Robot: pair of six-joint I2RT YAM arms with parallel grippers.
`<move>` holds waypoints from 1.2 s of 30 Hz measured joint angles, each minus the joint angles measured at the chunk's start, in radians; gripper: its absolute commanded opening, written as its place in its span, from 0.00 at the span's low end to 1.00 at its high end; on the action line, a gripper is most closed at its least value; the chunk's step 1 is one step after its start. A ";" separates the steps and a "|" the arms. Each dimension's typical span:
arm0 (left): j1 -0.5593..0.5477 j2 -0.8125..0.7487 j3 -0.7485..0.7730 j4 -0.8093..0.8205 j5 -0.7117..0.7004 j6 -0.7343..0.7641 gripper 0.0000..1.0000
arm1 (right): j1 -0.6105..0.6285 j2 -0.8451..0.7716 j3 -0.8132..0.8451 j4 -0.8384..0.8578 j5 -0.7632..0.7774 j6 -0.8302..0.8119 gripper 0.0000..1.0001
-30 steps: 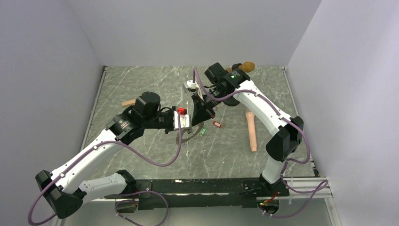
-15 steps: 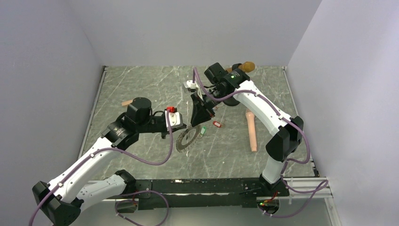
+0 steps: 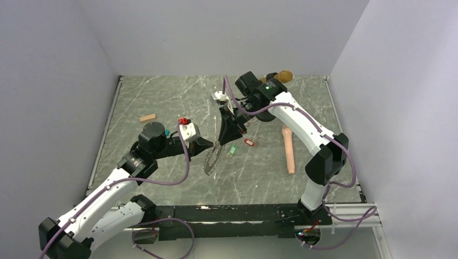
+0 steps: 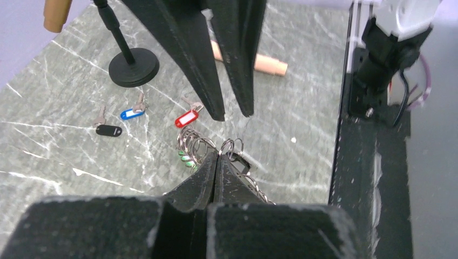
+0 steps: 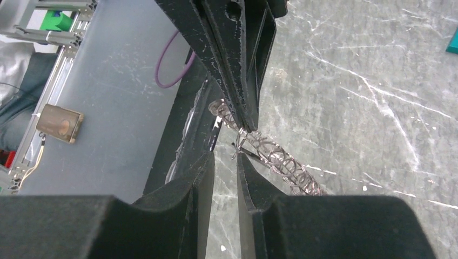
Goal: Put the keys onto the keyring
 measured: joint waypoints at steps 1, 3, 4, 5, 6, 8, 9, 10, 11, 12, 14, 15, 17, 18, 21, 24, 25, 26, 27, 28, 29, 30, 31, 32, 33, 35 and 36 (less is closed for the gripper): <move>0.000 -0.006 -0.017 0.030 -0.008 -0.034 0.00 | 0.000 0.000 0.000 0.000 -0.003 0.000 0.27; 0.002 -0.019 -0.050 0.089 -0.025 -0.098 0.00 | 0.000 0.000 0.000 0.000 -0.004 0.001 0.28; 0.003 -0.030 -0.071 0.124 -0.038 -0.136 0.00 | 0.000 0.000 0.000 0.000 -0.005 0.001 0.28; 0.003 -0.039 -0.087 0.147 -0.047 -0.161 0.00 | 0.000 0.000 0.000 0.001 -0.005 0.001 0.28; 0.004 -0.048 -0.104 0.172 -0.059 -0.190 0.00 | 0.000 0.000 0.000 0.002 -0.005 0.001 0.29; 0.005 -0.066 -0.134 0.216 -0.080 -0.242 0.00 | 0.000 0.000 0.000 0.005 -0.004 0.003 0.30; 0.006 -0.072 -0.145 0.237 -0.091 -0.261 0.00 | 0.000 0.000 0.000 0.006 -0.004 0.005 0.30; 0.007 -0.079 -0.160 0.261 -0.103 -0.283 0.00 | 0.000 0.000 0.000 0.008 -0.004 0.008 0.30; 0.007 -0.087 -0.179 0.289 -0.115 -0.309 0.00 | 0.000 0.000 -0.001 0.011 -0.003 0.010 0.31; 0.008 -0.093 -0.192 0.306 -0.121 -0.327 0.00 | 0.000 0.000 -0.002 0.014 -0.002 0.013 0.31; 0.009 -0.103 -0.217 0.347 -0.137 -0.364 0.00 | 0.000 0.000 -0.004 0.021 -0.002 0.020 0.31; 0.009 -0.105 -0.227 0.364 -0.140 -0.375 0.00 | 0.000 0.000 -0.005 0.024 -0.002 0.021 0.31; 0.009 -0.107 -0.243 0.394 -0.147 -0.403 0.00 | 0.000 0.000 -0.008 0.029 -0.001 0.028 0.31; 0.009 -0.107 -0.247 0.405 -0.148 -0.414 0.00 | 0.000 0.000 -0.009 0.032 0.000 0.032 0.31; 0.010 -0.107 -0.254 0.438 -0.150 -0.436 0.00 | 0.000 0.000 -0.011 0.042 0.002 0.040 0.32; 0.010 -0.107 -0.255 0.462 -0.150 -0.452 0.00 | 0.000 0.000 -0.011 0.050 0.003 0.048 0.32; 0.010 -0.107 -0.255 0.469 -0.150 -0.454 0.00 | 0.000 0.000 -0.011 0.051 0.003 0.053 0.31; 0.010 -0.107 -0.255 0.475 -0.150 -0.456 0.00 | 0.000 0.000 -0.011 0.051 0.003 0.054 0.32; 0.010 -0.107 -0.255 0.479 -0.150 -0.459 0.00 | 0.000 0.000 -0.011 0.052 0.003 0.057 0.31; 0.010 -0.106 -0.255 0.483 -0.150 -0.461 0.00 | 0.000 0.000 -0.011 0.054 0.003 0.059 0.29; 0.010 -0.106 -0.255 0.487 -0.150 -0.462 0.00 | 0.000 0.000 -0.011 0.056 0.003 0.062 0.27; 0.010 -0.106 -0.255 0.489 -0.150 -0.464 0.00 | 0.000 0.000 -0.011 0.058 0.003 0.062 0.24; 0.011 -0.106 -0.255 0.491 -0.150 -0.467 0.00 | 0.000 0.000 -0.011 0.059 0.003 0.064 0.20; 0.011 -0.106 -0.255 0.491 -0.151 -0.469 0.00 | 0.000 0.000 -0.012 0.059 0.003 0.065 0.17; 0.011 -0.106 -0.255 0.491 -0.152 -0.470 0.00 | 0.000 0.000 -0.012 0.060 0.003 0.067 0.14; 0.011 -0.106 -0.255 0.492 -0.155 -0.473 0.00 | 0.000 0.000 -0.012 0.062 0.003 0.071 0.08; 0.011 -0.106 -0.255 0.492 -0.156 -0.474 0.00 | 0.000 0.000 -0.012 0.064 0.004 0.073 0.05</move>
